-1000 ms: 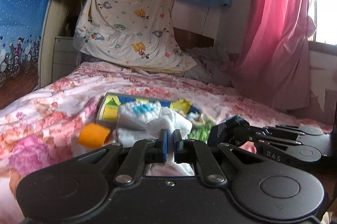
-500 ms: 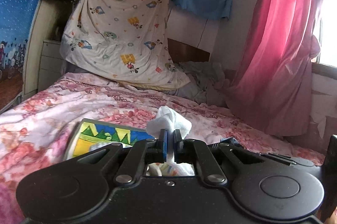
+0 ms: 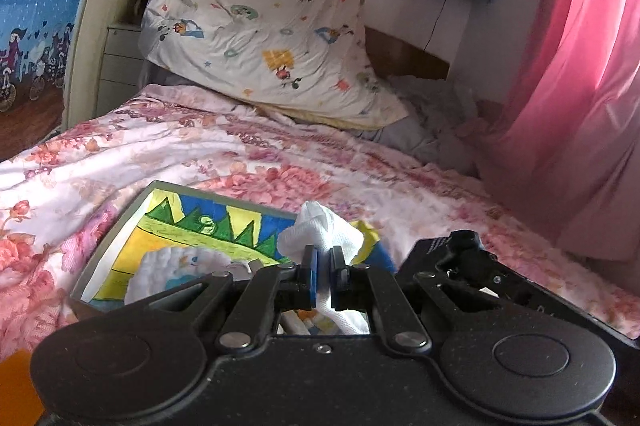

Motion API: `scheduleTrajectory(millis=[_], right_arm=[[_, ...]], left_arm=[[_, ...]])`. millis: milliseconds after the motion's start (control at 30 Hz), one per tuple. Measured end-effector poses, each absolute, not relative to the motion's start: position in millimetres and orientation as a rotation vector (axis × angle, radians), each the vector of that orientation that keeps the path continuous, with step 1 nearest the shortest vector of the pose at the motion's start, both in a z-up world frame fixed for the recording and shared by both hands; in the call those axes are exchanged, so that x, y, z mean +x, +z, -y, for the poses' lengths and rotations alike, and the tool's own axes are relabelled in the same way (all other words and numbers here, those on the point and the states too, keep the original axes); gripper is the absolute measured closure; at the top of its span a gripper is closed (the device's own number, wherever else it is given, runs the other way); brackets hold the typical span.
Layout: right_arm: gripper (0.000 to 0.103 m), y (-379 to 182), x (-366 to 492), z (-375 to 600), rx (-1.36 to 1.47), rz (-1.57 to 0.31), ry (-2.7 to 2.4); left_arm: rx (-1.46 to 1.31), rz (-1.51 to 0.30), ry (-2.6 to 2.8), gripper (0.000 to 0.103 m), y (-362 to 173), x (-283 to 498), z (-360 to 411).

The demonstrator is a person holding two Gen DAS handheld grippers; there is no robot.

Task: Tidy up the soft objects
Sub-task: 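Lift the white cloth with the left gripper toward the tray while the right gripper carries the dark cloth, then lower the white cloth onto the tray and open the left gripper while the right gripper releases the dark cloth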

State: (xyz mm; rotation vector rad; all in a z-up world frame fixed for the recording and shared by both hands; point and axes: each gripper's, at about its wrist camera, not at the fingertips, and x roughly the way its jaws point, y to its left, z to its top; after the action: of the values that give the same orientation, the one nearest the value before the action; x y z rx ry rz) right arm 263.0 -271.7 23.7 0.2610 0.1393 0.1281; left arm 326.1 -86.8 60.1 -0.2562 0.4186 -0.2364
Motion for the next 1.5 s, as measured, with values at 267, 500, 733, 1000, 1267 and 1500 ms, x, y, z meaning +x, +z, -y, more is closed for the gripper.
scheduleTrajectory(millis=[267,500,733,1000,1267,1500], right_arm=[[0.102,-3,286,276,0.317,-0.171,0.159],[0.101,-19,311,283,0.383,-0.275,0.212],[0.1,-25,317,283,0.419,-0.354,0.215],[0.095,-38,329,285,0.436,-0.474,0.188],[0.08,-35,329,286,0.412,-0.502,0.162],[0.067,-33,331,288,0.411,-0.496,0.158]], left_arm=[[-0.248,-0.465,-0.179,0.098,41,350,99],[-0.279,-0.528,-0.171,0.098,28,366,110],[-0.249,-0.566,-0.196,0.097,20,373,121],[-0.22,-0.618,-0.201,0.096,7,379,125],[-0.193,-0.627,-0.197,0.09,5,379,128],[-0.183,-0.598,-0.171,0.083,11,375,127]])
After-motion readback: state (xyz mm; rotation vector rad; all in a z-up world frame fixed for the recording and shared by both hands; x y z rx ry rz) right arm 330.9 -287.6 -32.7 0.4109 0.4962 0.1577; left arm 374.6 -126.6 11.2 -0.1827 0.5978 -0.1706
